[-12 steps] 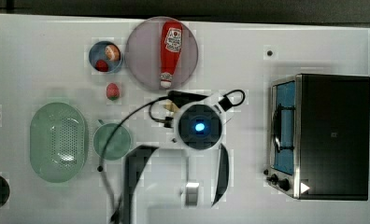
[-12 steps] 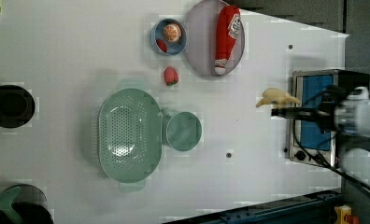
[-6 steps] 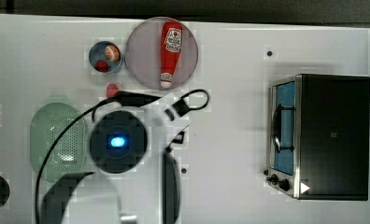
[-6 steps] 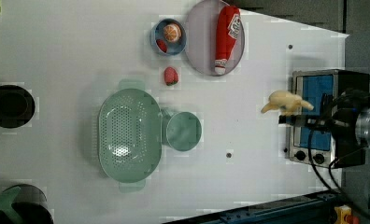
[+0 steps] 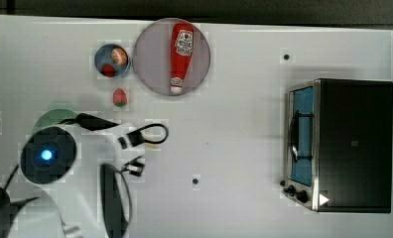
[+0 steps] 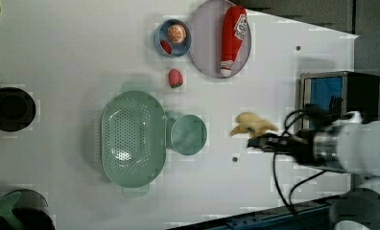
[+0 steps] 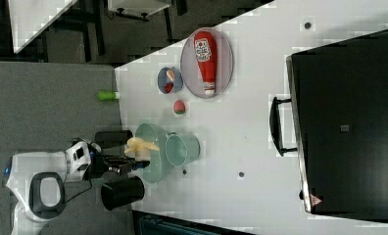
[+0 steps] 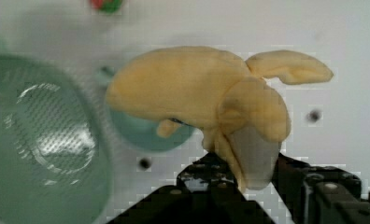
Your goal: Pick Banana and place it in mug.
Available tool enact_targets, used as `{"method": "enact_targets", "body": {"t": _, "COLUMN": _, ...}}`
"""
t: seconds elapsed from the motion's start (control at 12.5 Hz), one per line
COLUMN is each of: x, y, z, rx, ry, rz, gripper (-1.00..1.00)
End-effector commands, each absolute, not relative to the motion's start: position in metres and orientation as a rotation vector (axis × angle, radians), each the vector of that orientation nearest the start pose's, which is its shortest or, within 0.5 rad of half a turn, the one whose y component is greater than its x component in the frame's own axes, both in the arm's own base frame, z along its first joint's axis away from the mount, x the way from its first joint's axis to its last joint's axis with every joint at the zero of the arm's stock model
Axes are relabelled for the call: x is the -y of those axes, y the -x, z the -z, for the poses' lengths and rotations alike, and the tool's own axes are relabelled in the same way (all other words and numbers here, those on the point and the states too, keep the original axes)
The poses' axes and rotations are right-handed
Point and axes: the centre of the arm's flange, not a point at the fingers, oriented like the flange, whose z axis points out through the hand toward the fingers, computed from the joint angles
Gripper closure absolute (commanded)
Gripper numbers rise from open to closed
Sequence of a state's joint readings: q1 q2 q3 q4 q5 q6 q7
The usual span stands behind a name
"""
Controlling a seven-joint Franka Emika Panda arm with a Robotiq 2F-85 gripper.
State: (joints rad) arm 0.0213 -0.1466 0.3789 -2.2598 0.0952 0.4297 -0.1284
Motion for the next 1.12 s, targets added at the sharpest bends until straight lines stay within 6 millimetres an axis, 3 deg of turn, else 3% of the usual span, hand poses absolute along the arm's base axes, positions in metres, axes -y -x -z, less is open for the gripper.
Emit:
{"method": "enact_targets", "body": {"t": 0.08, "x": -0.213, "y": -0.448, "z": -0.382, "rx": -0.766, "ry": 3.065, "rz": -0.194, "gripper": 0.4}}
{"method": "enact_targets", "body": {"t": 0.32, "x": -0.227, "y": -0.452, "z": -0.339, "rx": -0.739, "ry": 3.035, "rz": -0.185, "gripper": 0.4}}
{"method": "enact_targets", "body": {"t": 0.4, "x": -0.228, "y": -0.452, "z": -0.326, "rx": -0.739, "ry": 3.026, "rz": -0.184, "gripper": 0.32}}
{"method": "enact_targets", "body": {"t": 0.56, "x": -0.226, "y": -0.449, "z": -0.305, "rx": -0.745, "ry": 3.019, "rz": -0.197, "gripper": -0.1}}
{"method": "enact_targets", "body": {"t": 0.88, "x": -0.223, "y": -0.445, "z": -0.293, "rx": -0.75, "ry": 3.021, "rz": -0.216, "gripper": -1.0}}
{"method": "enact_targets", "body": {"t": 1.12, "x": -0.221, "y": -0.452, "z": -0.3, "rx": -0.762, "ry": 3.007, "rz": -0.185, "gripper": -1.0}}
